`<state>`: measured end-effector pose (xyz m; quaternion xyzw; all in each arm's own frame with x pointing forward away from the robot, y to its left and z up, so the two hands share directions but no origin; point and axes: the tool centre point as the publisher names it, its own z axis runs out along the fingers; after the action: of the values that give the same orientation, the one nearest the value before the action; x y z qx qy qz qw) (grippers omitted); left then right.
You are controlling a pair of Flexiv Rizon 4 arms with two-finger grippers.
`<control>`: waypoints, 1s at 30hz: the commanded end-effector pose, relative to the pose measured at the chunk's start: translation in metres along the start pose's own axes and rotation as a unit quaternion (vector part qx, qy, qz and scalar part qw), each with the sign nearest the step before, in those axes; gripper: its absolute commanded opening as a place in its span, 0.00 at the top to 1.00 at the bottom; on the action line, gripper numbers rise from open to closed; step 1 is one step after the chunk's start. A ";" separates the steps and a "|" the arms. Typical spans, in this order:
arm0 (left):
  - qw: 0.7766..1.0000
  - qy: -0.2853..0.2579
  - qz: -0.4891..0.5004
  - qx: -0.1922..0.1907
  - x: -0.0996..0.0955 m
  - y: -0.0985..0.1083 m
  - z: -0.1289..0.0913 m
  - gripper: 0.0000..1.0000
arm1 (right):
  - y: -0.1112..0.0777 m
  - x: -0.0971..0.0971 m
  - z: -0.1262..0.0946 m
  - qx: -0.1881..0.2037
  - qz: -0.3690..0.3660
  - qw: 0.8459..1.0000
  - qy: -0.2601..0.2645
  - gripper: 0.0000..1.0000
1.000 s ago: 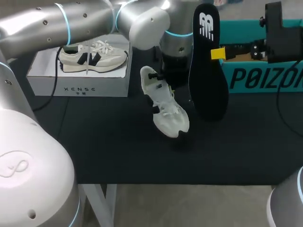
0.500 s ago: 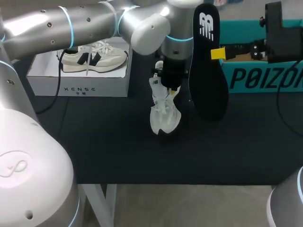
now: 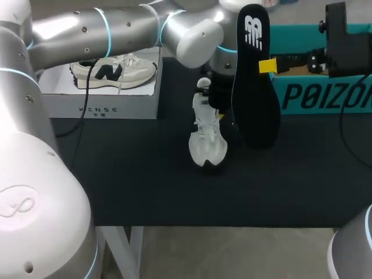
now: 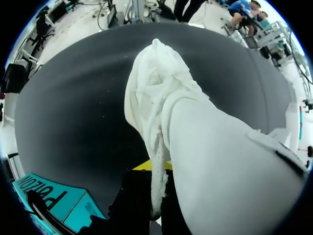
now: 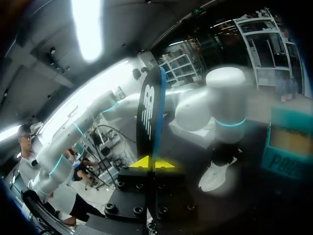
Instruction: Take the shoe out of the shoebox, open the shoe tongue, remove and reinsert the insole, then place the shoe into the shoebox
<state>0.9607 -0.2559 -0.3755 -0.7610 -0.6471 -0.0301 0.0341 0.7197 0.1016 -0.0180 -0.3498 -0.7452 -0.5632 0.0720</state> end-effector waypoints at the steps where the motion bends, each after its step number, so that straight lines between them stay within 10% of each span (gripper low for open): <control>1: 1.000 0.003 0.003 0.006 -0.009 0.004 0.002 1.00 | 0.000 -0.001 0.002 0.000 0.000 1.000 0.000 1.00; 10: 0.999 0.021 -0.024 0.039 -0.025 0.004 0.025 1.00 | 0.000 -0.001 0.002 0.000 0.000 1.000 0.000 1.00; 30: 0.994 0.001 -0.108 0.010 -0.023 -0.012 -0.001 1.00 | 0.000 -0.001 0.002 0.000 0.000 1.000 0.000 1.00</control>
<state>0.9477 -0.2804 -0.3765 -0.6849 -0.7268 -0.0285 0.0428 0.7197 0.1016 -0.0180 -0.3497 -0.7452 -0.5632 0.0720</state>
